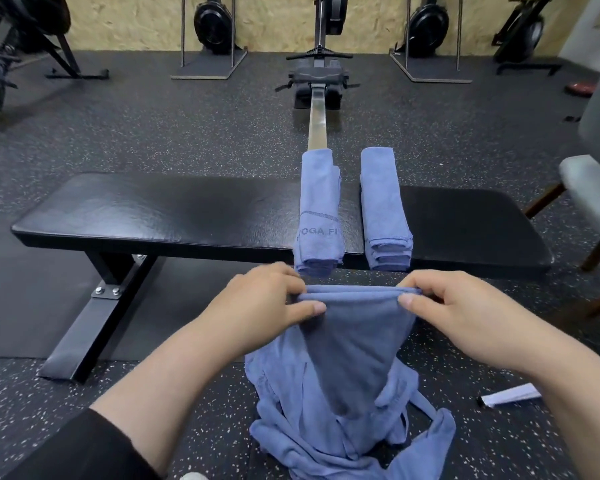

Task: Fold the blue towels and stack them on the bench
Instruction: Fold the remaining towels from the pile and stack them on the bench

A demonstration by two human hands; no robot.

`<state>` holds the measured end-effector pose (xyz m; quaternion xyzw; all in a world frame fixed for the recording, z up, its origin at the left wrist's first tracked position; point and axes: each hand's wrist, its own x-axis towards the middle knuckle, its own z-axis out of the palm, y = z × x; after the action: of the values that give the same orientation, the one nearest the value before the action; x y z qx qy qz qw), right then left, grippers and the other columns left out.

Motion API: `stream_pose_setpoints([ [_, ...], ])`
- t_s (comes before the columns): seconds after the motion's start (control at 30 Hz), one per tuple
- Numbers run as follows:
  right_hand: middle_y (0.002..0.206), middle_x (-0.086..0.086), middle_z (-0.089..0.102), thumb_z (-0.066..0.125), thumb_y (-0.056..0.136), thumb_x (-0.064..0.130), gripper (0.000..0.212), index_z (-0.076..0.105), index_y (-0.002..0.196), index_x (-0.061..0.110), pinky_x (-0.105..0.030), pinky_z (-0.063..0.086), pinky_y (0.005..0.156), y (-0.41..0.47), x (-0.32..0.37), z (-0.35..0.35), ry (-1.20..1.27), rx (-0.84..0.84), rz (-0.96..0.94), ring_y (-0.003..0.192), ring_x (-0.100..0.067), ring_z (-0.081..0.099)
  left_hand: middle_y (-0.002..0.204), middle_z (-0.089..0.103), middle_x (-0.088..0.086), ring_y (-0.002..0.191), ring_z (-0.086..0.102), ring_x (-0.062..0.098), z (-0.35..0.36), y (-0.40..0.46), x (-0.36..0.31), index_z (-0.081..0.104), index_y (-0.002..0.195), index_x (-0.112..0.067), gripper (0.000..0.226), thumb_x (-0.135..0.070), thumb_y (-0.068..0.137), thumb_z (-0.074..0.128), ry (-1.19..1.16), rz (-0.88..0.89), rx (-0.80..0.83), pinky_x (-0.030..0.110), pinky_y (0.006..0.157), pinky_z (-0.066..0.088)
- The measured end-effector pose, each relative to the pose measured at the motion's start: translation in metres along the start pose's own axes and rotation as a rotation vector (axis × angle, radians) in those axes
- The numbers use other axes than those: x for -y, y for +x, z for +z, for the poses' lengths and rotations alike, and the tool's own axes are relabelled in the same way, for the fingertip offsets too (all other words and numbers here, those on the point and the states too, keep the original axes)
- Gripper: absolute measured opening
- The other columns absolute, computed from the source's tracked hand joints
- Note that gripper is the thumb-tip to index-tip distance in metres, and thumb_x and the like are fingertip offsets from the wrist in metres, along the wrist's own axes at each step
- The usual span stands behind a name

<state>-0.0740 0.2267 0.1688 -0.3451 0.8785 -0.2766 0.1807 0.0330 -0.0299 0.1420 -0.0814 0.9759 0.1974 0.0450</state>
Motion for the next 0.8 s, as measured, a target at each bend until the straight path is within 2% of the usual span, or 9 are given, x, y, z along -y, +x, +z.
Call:
stream_pose_setpoints([
  [0.07,0.072,0.000,0.064,0.056,0.098,0.038,0.021,0.067,0.086,0.024,-0.035,0.048,0.069,0.002,-0.006,-0.004,-0.021,-0.066,0.014,0.067,-0.018,0.057,0.117,0.062,-0.014,0.107,0.058,0.009,-0.007,0.000,-0.003,0.065,0.077,-0.025,0.032,-0.054,0.090,0.063,-0.074,0.089,-0.109,0.036,0.096,0.045],
  [0.17,0.057,0.007,0.045,0.057,0.098,0.034,0.025,0.066,0.082,0.017,-0.022,0.033,0.051,0.002,-0.004,-0.010,0.046,-0.144,0.014,0.051,-0.006,0.035,0.097,0.069,-0.009,0.091,0.063,0.012,-0.016,0.001,-0.007,0.071,0.076,-0.017,0.027,-0.042,0.083,0.077,-0.217,0.124,-0.288,0.033,0.088,0.046],
  [0.27,0.058,0.007,0.047,0.059,0.100,0.031,0.024,0.066,0.079,0.020,-0.022,0.032,0.050,0.002,-0.002,-0.009,0.052,-0.180,0.031,0.052,-0.007,0.036,0.076,0.067,-0.003,0.072,0.059,0.013,-0.021,0.000,-0.013,0.070,0.073,-0.016,0.028,-0.040,0.079,0.082,-0.254,0.051,-0.337,0.029,0.072,0.046],
  [0.3,0.060,0.003,0.050,0.059,0.099,0.032,0.023,0.065,0.080,0.021,-0.023,0.032,0.052,0.003,-0.001,-0.008,0.045,-0.189,0.027,0.053,-0.008,0.037,0.066,0.063,-0.001,0.063,0.053,0.013,-0.023,0.000,-0.015,0.069,0.071,-0.015,0.029,-0.040,0.078,0.082,-0.254,0.019,-0.357,0.025,0.063,0.043],
  [0.37,0.063,-0.005,0.054,0.057,0.099,0.033,0.021,0.065,0.083,0.023,-0.028,0.035,0.055,0.003,0.003,-0.008,0.043,-0.216,0.009,0.054,-0.009,0.039,0.056,0.054,-0.003,0.056,0.044,0.010,-0.027,-0.002,-0.017,0.065,0.067,-0.016,0.031,-0.038,0.077,0.083,-0.268,-0.004,-0.391,0.022,0.055,0.035],
  [0.53,0.060,0.007,0.054,0.054,0.099,0.031,0.013,0.064,0.091,0.030,-0.022,0.033,0.052,-0.002,0.010,-0.009,0.142,-0.321,-0.056,0.052,-0.007,0.038,0.059,0.054,-0.010,0.057,0.043,0.004,-0.034,-0.010,-0.024,0.050,0.071,-0.022,0.035,-0.024,0.077,0.084,-0.384,0.024,-0.437,0.018,0.056,0.035],
  [0.67,0.071,-0.013,0.057,0.056,0.100,0.018,0.015,0.057,0.095,0.031,-0.036,0.035,0.061,-0.008,0.017,-0.005,0.253,-0.357,-0.132,0.057,-0.017,0.036,0.073,0.063,-0.005,0.065,0.050,0.007,-0.037,-0.016,-0.027,0.057,0.100,-0.032,0.030,-0.022,0.083,0.080,-0.428,0.067,-0.403,0.020,0.065,0.039],
  [0.73,0.061,-0.004,0.049,0.056,0.099,0.010,0.025,0.063,0.085,0.030,-0.028,0.033,0.055,-0.012,0.019,-0.005,0.229,-0.373,-0.139,0.053,-0.012,0.035,0.079,0.065,-0.012,0.072,0.055,-0.003,-0.037,-0.019,-0.025,0.064,0.118,-0.034,0.038,-0.024,0.085,0.079,-0.416,0.059,-0.381,0.014,0.071,0.039],
  [0.8,0.054,0.007,0.041,0.056,0.098,0.008,0.031,0.069,0.081,0.029,-0.018,0.028,0.048,-0.017,0.021,-0.004,0.240,-0.380,-0.134,0.048,-0.008,0.034,0.082,0.066,-0.016,0.073,0.055,-0.007,-0.037,-0.022,-0.025,0.072,0.111,-0.030,0.024,-0.025,0.088,0.076,-0.385,0.053,-0.325,0.015,0.073,0.040],
])
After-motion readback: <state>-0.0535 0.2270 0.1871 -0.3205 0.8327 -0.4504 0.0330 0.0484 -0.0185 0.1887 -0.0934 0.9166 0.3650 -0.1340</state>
